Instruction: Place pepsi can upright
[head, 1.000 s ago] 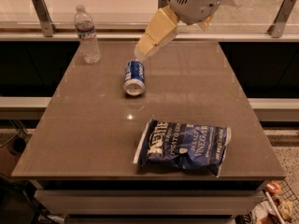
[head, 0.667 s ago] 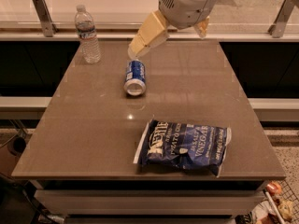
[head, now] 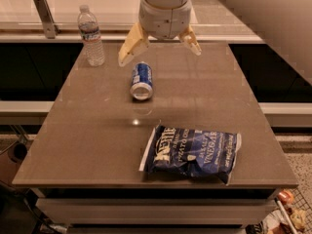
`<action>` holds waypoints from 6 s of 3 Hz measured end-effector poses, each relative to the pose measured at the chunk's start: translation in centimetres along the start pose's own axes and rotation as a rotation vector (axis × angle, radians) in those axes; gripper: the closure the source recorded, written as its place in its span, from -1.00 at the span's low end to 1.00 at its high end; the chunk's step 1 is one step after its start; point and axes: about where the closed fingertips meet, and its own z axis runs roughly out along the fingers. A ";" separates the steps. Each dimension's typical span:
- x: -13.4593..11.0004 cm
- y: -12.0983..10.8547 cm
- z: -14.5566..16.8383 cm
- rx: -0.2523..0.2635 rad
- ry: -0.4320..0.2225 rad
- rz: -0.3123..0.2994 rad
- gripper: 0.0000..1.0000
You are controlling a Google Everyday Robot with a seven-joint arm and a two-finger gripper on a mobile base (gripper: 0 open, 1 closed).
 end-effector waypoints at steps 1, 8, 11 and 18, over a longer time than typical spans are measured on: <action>-1.4 0.8 2.4 0.012 0.069 0.098 -1.00; -6.7 3.8 12.2 -0.046 0.199 0.130 -1.00; -6.8 2.6 13.8 -0.048 0.182 0.138 -0.20; -7.4 -2.6 12.6 -0.073 0.035 0.200 1.00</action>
Offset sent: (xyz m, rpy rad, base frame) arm 0.0295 0.0108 -0.0611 -0.0528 0.2642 -0.2641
